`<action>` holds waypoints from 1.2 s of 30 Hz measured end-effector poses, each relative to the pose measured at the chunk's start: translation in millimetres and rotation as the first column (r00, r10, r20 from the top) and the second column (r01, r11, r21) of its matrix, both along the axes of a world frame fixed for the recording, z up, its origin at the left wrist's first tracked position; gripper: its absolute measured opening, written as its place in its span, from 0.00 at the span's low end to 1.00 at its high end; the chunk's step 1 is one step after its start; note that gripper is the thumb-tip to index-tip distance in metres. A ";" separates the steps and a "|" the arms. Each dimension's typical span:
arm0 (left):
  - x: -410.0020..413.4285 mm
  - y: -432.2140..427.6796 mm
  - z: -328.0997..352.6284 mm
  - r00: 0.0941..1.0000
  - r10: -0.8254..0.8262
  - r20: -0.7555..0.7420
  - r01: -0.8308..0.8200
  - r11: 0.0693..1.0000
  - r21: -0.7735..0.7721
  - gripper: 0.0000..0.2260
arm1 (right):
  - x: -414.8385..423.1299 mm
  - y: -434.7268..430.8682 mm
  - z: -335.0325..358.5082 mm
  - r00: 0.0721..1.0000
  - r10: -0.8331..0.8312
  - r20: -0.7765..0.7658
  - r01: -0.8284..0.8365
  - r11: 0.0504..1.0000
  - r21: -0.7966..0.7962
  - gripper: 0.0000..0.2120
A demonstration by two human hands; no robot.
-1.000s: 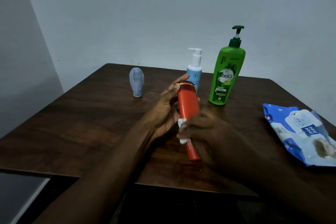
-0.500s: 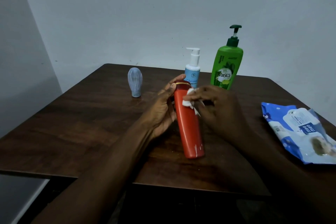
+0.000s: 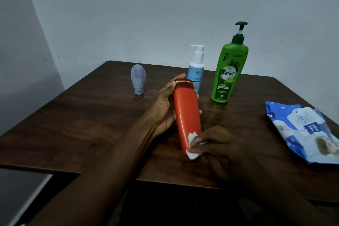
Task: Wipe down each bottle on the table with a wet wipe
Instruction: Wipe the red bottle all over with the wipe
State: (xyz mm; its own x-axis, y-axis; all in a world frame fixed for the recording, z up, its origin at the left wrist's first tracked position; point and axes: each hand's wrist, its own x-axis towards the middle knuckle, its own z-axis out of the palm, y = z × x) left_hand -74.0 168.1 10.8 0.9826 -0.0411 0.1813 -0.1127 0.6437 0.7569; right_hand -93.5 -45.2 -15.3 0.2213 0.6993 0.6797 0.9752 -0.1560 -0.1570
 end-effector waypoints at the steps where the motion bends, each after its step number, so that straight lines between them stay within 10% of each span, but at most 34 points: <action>1: 0.8 -0.6 -0.4 1.000 0.000 0.004 0.000 1.000 -0.012 0.17 | 2.1 -2.8 0.8 0.999 -0.014 -0.040 0.015 1.000 0.020 0.13; 22: 8.0 1.4 -7.0 0.996 0.032 -0.081 -0.042 0.992 -0.122 0.16 | 0.0 17.3 6.7 0.981 -0.163 -0.104 0.174 0.979 0.109 0.12; 27: 5.6 2.9 -4.5 0.995 0.026 -0.096 -0.040 0.989 -0.143 0.15 | -19.8 36.2 8.4 0.997 0.024 0.080 -0.013 0.991 -0.134 0.13; 36: 4.0 4.7 0.3 0.996 0.046 -0.072 -0.058 0.982 -0.180 0.15 | 1.1 13.0 13.4 0.976 -0.150 -0.157 0.169 0.978 0.120 0.10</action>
